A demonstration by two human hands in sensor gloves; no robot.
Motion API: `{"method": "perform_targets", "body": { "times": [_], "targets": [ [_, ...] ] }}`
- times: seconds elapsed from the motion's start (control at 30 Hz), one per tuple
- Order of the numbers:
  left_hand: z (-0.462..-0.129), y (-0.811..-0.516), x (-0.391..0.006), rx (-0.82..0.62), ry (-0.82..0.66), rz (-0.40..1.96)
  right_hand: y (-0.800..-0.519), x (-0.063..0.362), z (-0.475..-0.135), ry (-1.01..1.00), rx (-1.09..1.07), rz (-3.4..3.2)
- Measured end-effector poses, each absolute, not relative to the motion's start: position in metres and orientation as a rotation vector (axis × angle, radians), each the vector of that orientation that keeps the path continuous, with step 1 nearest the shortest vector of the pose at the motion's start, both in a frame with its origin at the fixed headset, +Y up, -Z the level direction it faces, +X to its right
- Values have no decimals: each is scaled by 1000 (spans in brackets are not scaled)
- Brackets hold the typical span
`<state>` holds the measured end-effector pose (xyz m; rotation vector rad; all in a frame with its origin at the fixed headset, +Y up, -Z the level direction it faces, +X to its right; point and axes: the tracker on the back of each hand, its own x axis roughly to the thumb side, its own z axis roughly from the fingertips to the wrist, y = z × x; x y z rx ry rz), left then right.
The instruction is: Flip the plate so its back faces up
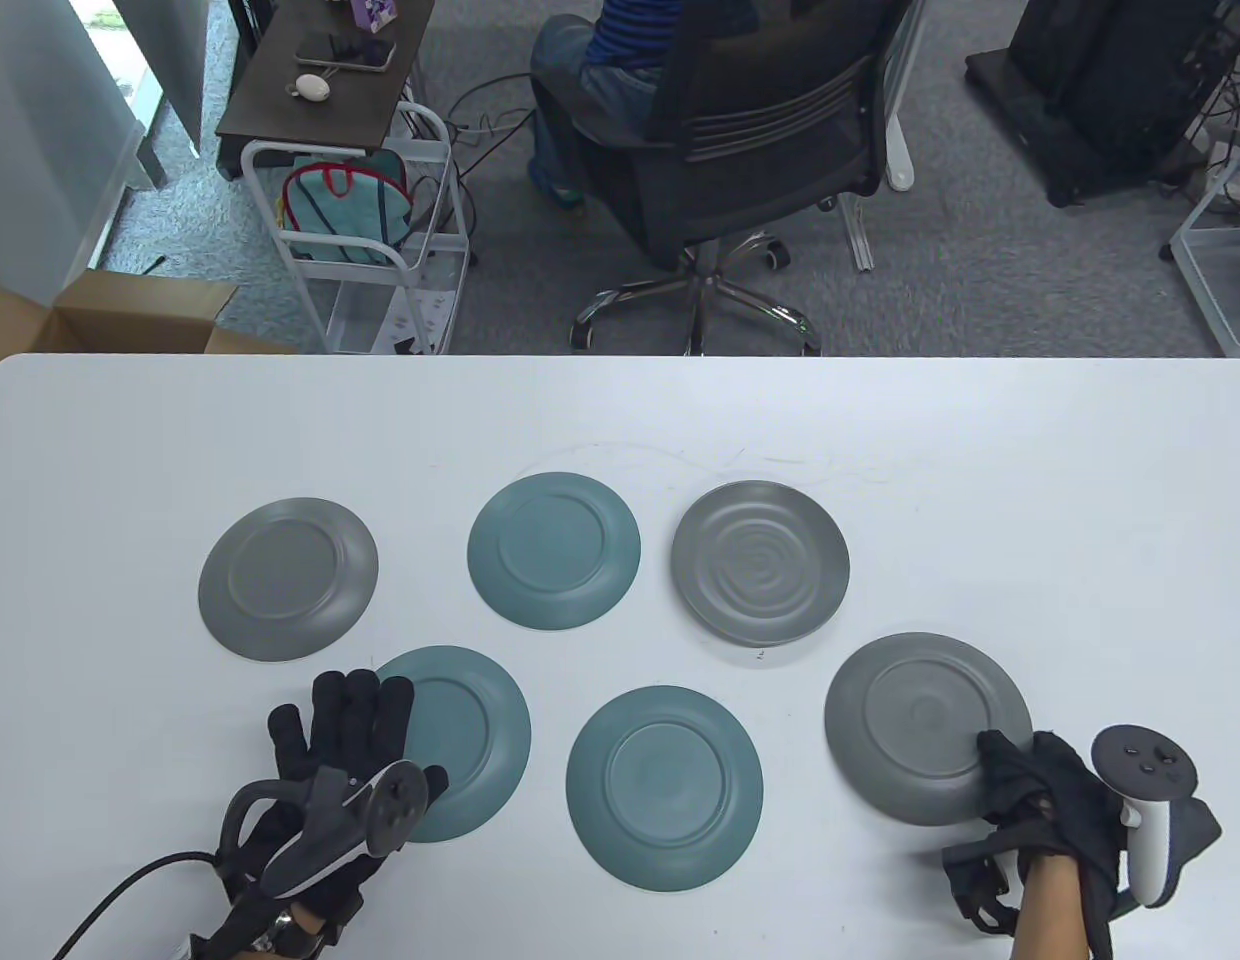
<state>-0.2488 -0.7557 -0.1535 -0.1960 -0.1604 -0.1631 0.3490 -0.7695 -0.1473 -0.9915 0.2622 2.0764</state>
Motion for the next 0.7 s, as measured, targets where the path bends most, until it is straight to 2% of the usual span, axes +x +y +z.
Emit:
{"method": "perform_targets", "body": {
  "times": [0.7],
  "targets": [
    [-153,-755,-249,-186,-159,-162,-765,341,-151,268,-1027,2199]
  ]
}}
